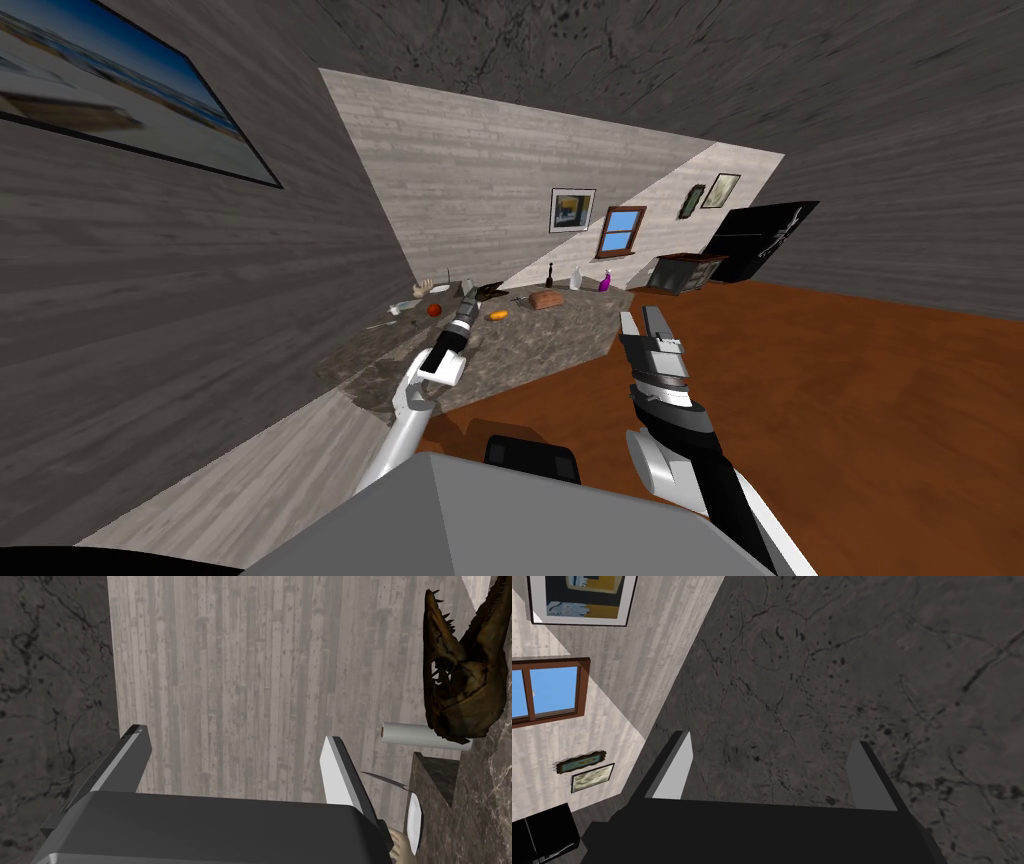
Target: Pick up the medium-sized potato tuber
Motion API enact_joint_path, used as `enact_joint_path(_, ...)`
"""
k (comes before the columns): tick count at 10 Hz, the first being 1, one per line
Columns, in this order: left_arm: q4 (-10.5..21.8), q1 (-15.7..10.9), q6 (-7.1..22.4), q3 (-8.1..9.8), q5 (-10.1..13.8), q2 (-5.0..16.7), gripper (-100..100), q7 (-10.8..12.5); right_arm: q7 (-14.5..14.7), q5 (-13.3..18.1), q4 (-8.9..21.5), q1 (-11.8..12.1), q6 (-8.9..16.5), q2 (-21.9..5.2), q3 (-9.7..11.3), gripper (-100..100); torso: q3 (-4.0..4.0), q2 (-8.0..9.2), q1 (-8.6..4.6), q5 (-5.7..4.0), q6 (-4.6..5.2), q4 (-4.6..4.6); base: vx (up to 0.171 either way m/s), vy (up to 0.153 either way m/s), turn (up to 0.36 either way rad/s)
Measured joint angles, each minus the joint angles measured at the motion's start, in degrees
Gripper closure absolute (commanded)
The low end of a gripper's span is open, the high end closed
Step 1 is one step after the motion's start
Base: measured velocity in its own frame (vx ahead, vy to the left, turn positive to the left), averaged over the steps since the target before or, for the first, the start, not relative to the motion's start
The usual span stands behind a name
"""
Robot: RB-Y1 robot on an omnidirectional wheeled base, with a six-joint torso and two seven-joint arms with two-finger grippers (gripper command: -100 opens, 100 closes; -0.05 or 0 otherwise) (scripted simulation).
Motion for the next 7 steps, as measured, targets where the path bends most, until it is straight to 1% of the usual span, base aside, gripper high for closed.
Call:
enact_joint_path(1, 0.35, -0.45, 1.57, 0.01, 0.23, 0.22, -100, 0.53, 0.0, 0.0, 0.0, 0.0, 0.0, 0.0, 0.0, 0, 0.0, 0.0, 0.03, 0.0, -0.01, 0.0, 0.012, -0.047, -0.001)
enact_joint_path(3, 1.38, -2.16, 4.88, -0.02, 0.85, 0.62, -100, 1.79, 0.0, 0.0, 0.0, 0.0, 0.0, 0.0, 0.0, 0, -0.02, -0.03, 0.01, 0.0, -0.01, -0.01, 0.015, -0.048, 0.001)
enact_joint_path(4, 2.14, -3.58, 6.77, -0.03, 1.25, 0.82, -100, 2.5, 0.0, 0.0, 0.0, 0.0, 0.0, 0.0, 0.0, 0, -0.03, -0.06, -0.03, -0.01, 0.0, -0.01, 0.014, -0.042, 0.001)
enact_joint_path(5, 2.66, -4.03, 8.37, 0.07, 1.67, 1.17, -100, 3.09, 0.0, 0.0, 0.0, 0.0, 0.0, 0.0, 0.0, 0, -0.03, -0.04, 0.01, 0.0, -0.01, -0.01, 0.004, -0.014, 0.002)
enact_joint_path(6, 2.84, -4.14, 9.42, -0.03, 1.59, 1.0, -100, 3.22, 0.0, 0.0, 0.0, 0.0, 0.0, 0.0, 0.0, 0, 0.0, 0.0, 0.1, 0.02, -0.01, 0.0, 0.013, -0.025, 0.004)
enact_joint_path(7, 3.01, -4.79, 11.02, -0.28, 1.66, 0.74, -100, 3.66, 0.0, 0.0, 0.0, 0.0, 0.0, 0.0, 0.0, 0, -0.01, -0.02, 0.07, 0.02, -0.01, 0.0, 0.017, -0.029, 0.002)
